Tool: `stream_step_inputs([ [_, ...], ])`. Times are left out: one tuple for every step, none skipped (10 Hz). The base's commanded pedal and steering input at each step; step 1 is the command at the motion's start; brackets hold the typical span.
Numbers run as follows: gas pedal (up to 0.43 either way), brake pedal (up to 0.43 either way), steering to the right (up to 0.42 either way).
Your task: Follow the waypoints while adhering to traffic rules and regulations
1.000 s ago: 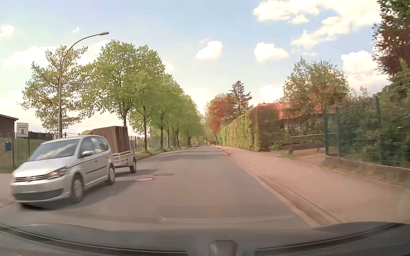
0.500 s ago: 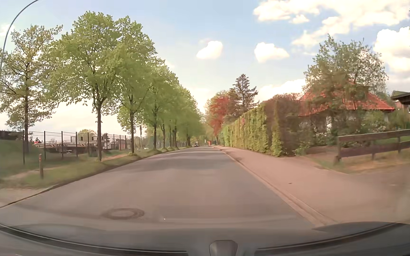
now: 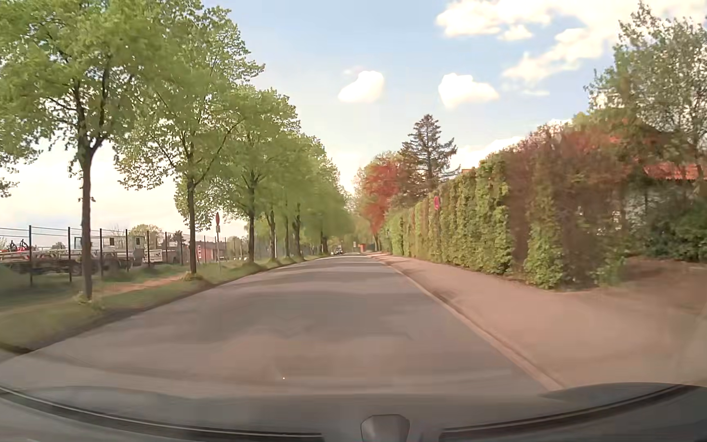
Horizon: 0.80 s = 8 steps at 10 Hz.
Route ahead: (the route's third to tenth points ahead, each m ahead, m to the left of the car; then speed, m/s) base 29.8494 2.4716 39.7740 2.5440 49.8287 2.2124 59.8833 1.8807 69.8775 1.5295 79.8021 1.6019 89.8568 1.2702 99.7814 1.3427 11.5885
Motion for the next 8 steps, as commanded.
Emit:
stream_step_inputs([
  [0.118, 0.000, -0.006],
  [0.118, 0.000, -0.006],
  [0.118, 0.000, -0.006],
  [0.118, 0.000, -0.006],
  [0.118, 0.000, -0.006],
  [0.118, 0.000, -0.006],
  [0.118, 0.000, -0.006],
  [0.118, 0.000, -0.006],
])
